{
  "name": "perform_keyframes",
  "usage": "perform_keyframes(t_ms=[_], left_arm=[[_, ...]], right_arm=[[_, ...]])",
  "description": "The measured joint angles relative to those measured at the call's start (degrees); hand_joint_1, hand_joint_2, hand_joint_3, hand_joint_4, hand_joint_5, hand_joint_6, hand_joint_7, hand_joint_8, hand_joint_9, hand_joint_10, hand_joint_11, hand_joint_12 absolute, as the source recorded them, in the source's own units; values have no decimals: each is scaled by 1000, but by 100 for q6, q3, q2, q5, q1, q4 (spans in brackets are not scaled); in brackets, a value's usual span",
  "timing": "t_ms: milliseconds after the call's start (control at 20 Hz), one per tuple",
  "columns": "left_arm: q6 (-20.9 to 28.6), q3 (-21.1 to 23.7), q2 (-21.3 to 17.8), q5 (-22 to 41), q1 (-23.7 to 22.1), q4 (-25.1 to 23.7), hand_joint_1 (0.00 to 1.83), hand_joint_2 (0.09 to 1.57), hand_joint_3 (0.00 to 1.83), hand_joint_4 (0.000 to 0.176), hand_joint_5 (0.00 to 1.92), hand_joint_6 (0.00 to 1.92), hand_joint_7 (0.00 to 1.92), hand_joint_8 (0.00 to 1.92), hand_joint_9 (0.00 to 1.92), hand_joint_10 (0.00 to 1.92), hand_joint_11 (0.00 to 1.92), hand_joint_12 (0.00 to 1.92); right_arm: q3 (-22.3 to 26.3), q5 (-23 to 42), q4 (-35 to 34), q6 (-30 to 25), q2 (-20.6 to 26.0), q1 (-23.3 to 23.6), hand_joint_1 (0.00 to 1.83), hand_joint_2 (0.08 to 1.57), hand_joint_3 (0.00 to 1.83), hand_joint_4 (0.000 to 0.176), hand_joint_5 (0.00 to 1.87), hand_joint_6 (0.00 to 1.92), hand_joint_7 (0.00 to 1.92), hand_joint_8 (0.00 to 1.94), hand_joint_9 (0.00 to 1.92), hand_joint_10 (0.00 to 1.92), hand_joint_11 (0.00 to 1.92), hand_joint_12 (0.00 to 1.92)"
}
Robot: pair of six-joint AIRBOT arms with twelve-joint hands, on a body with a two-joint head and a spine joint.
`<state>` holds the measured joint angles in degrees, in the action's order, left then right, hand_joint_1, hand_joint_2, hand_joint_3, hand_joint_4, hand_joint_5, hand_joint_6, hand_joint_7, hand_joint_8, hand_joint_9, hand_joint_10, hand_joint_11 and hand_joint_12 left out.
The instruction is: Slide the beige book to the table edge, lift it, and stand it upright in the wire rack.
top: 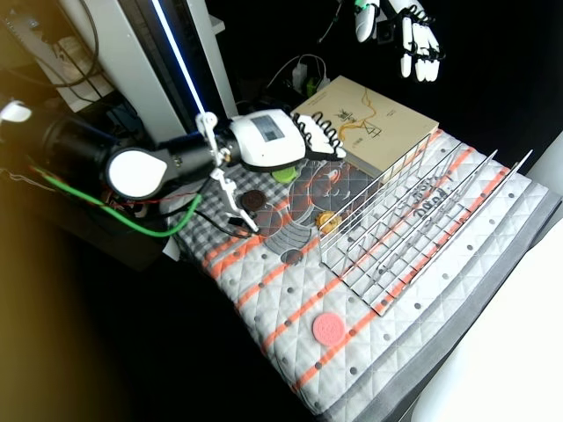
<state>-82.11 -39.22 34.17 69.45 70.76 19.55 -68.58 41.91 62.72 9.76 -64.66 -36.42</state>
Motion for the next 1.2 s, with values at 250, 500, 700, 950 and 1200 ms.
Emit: perform_keyframes(t_ms=[250,500,700,950,1200], left_arm=[[0,0,0,-2,0,0,0,1214,0,167,347,1,266,2,206,3,0,400],[0,0,0,-2,0,0,0,1216,1,166,337,3,266,2,203,2,0,377],[2,-7,68,-9,0,-7,0,1222,0,156,340,1,272,2,215,2,0,393],[2,-28,70,0,0,20,0,1221,0,155,339,2,277,2,219,1,0,415],[2,-28,72,4,0,20,0,1240,4,138,343,1,272,0,209,3,0,391]], right_arm=[[-125,-136,247,-114,-216,22,0,1485,0,0,420,0,458,3,446,3,370,649],[-243,-144,245,-116,-466,24,0,1479,0,0,409,0,440,0,411,0,332,714],[-361,-155,232,-125,-625,164,0,1484,2,0,390,0,422,0,395,0,262,706],[-455,-144,219,-125,-866,190,0,1471,0,0,363,0,409,0,380,0,236,763],[-474,-160,179,-125,-881,190,0,1458,0,0,339,0,388,0,359,0,174,863]])
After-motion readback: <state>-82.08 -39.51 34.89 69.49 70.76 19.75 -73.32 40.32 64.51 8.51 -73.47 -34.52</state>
